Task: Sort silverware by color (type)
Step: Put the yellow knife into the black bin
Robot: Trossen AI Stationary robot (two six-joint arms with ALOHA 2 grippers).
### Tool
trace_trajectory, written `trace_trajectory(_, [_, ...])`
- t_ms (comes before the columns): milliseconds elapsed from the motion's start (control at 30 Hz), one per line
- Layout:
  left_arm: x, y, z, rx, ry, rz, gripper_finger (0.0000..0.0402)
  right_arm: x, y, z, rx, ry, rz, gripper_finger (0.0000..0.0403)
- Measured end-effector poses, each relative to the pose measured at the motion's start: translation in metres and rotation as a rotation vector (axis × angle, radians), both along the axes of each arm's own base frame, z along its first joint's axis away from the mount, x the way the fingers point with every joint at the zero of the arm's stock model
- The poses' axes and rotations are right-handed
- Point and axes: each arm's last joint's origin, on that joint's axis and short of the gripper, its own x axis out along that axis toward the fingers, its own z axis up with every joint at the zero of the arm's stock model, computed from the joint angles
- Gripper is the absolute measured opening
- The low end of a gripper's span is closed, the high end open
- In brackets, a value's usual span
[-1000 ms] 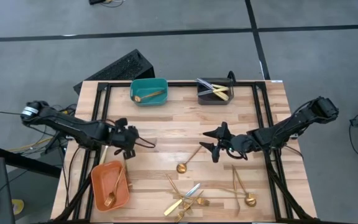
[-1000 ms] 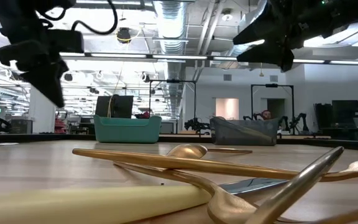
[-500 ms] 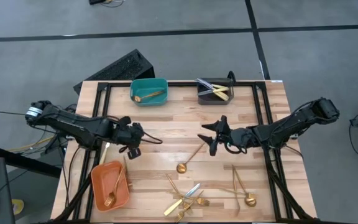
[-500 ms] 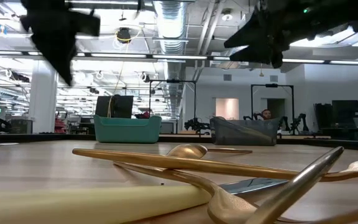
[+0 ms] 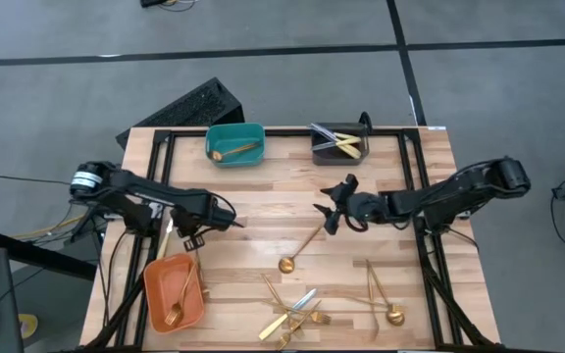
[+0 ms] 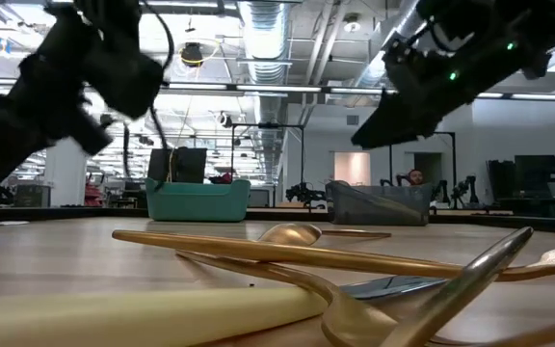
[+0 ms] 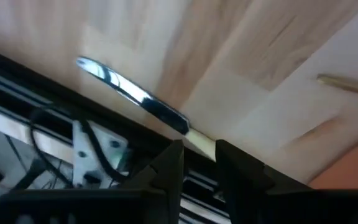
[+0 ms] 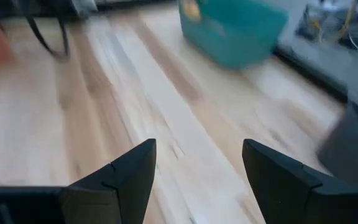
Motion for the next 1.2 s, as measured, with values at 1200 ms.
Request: trace_trajectory(1200, [0.083, 0.015, 0.024, 0.187, -0.247, -0.340, 0.0059, 0.004, -0.017, -0.014, 0.035, 0.025, 0.054, 0.0264])
